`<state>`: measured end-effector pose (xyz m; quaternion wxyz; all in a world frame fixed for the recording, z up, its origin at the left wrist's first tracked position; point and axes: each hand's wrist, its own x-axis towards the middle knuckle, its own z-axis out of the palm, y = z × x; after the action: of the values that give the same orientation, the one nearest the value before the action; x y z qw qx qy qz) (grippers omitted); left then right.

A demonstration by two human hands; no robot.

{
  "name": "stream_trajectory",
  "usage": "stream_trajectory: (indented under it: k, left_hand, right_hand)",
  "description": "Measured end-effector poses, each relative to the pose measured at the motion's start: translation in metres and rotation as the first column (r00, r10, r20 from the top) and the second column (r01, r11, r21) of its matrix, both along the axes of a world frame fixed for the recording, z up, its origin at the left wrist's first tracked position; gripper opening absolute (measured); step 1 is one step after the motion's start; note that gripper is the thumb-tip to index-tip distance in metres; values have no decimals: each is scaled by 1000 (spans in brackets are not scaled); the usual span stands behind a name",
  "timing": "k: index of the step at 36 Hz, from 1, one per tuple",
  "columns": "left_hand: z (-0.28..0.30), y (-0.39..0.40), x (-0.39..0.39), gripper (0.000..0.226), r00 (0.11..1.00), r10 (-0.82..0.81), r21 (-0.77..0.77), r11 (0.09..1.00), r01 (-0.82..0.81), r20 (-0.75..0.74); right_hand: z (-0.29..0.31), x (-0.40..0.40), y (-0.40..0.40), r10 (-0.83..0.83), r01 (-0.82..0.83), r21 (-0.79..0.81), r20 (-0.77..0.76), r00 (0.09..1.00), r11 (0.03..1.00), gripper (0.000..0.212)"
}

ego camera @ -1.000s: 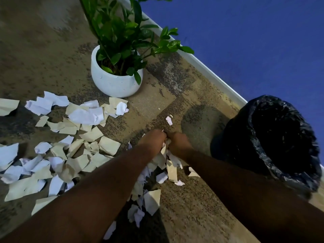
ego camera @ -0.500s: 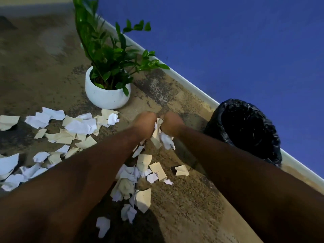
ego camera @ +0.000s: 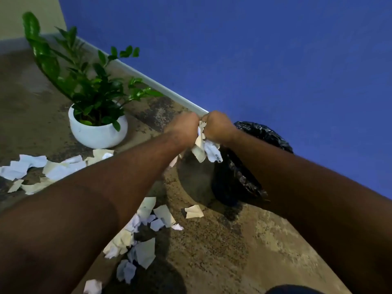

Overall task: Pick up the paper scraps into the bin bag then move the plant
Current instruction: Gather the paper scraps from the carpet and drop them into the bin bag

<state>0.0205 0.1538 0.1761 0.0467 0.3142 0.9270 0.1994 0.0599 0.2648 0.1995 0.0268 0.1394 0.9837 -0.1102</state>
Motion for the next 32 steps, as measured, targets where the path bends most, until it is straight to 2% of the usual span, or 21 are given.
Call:
stream_trajectory:
  k: [2,4,8,11,16,19,23,27,29,32]
  left_hand:
    - [13,21,5,10,999,-28,28,999,29,-26]
    - [24,42,12,10,998,-54,32,998,55,-35]
    - [41,85,29,15,996,-74,73,994,77,-48]
    - [43,115,42,19,995,-87,112,989,92,-52]
    - [30,148,60,19,988,-137,141,979,145,-64]
    - [19,157,65,12,983,-176,134,974,181,-46]
    - [4,161,69,10,978,-209,114,972,207,4]
    - [-11,164,69,42,972,-226,97,971,220,59]
    - [-13,164,69,47,971,-230,105,969,222,65]
    - [-12,164,69,58,969,-238,102,968,230,69]
  right_hand:
    - [12,8,22,-23,23,-4,-18,1000,1000,12]
    - [25,18,43,-32,32,14,-34,999,999,23]
    - [42,37,84,-93,94,14,-62,994,995,26]
    - [48,52,111,-149,150,7,-71,986,989,15]
    - [35,73,143,-205,204,-21,-64,977,979,13]
    - [19,82,155,-245,242,-52,-70,967,969,24]
    - [-1,90,165,-284,279,-81,-56,957,957,16]
    - [-17,93,172,-289,284,-87,-49,956,955,20]
    - [-23,94,174,-295,290,-91,-46,954,953,24]
    - [-29,96,176,-282,279,-68,-36,959,958,10]
